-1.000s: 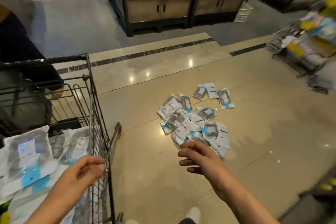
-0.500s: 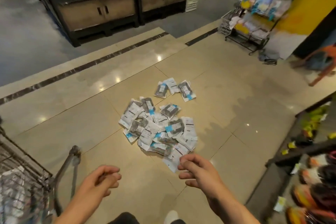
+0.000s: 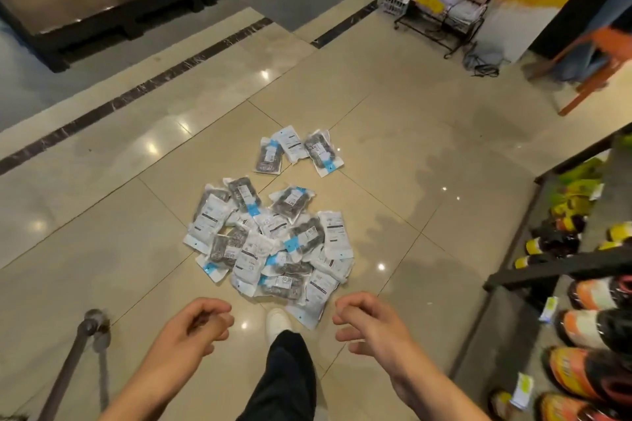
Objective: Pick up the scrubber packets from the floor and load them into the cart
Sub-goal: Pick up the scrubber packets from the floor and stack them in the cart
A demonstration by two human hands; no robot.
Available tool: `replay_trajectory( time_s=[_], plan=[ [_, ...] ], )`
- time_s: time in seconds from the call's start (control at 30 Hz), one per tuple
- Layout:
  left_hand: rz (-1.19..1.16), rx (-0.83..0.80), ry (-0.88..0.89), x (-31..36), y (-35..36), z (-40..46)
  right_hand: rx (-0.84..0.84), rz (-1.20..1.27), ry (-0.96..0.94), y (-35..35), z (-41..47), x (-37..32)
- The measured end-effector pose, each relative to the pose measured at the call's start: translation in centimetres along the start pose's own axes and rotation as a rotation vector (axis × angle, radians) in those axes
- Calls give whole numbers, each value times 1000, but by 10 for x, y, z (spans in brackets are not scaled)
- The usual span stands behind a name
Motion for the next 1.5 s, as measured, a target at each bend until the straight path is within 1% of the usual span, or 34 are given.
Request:
replay_trajectory(
  time_s=[0.1, 0.2, 0.3, 0.4, 0.47, 0.57, 0.63, 0.7, 0.73, 0.8, 0.83, 0.9, 1.0, 1.07, 1.17, 1.27, 1.4, 1.5],
  plan=[
    [58, -59, -20, 31, 14, 65, 31, 14, 40, -14, 44, -21],
    [168, -119, -8, 55, 31, 134, 35, -5, 60, -26, 97, -35],
    [269, -157, -17, 63, 49, 203, 33, 4, 87, -33, 161, -35],
    [347, -189, -10, 53, 80, 278, 4, -15, 109, -35, 239, -20],
    [357, -188, -15, 29, 102, 333, -16, -63, 115, -41, 304, -2],
    [338, -188, -3, -15, 139, 420, 2, -93, 132, -55, 410, 32],
    [375, -188, -19, -57, 161, 475, 16, -100, 158, -60, 478, 64],
    [474, -198, -10, -97, 184, 527, 23, -127, 175, -65, 543, 100],
    [583, -217, 10, -114, 194, 552, 33, -153, 173, -67, 571, 115],
    [953, -243, 84, -144, 216, 604, 25, -218, 144, -72, 629, 145],
    [1089, -231, 120, -156, 226, 627, 20, -264, 137, -75, 657, 159],
    [1132, -222, 152, -180, 241, 670, 61, -366, 120, -84, 707, 181],
    [1140, -207, 194, -207, 259, 717, 159, -401, 94, -105, 771, 207],
    [1196, -166, 200, -219, 262, 740, 205, -409, 74, -113, 799, 213],
    [1321, -90, 220, -229, 265, 762, 260, -441, 107, -128, 831, 226],
    [1388, -56, 186, -235, 265, 774, 257, -375, 150, -133, 851, 238],
    [1378, -51, 153, -232, 266, 786, 255, -290, 173, -136, 867, 248],
    [1359, -77, 76, -235, 265, 793, 256, -297, 197, -138, 872, 251]
  ],
)
Point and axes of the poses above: each hand's wrist, its own z-axis towards the middle knuckle, its own y-axis out of the palm, x = y × z, the point moved 9 cm from there along z, towards the middle knuckle, and after that the axes turned 4 degrees about -x, right-handed, at the moved point
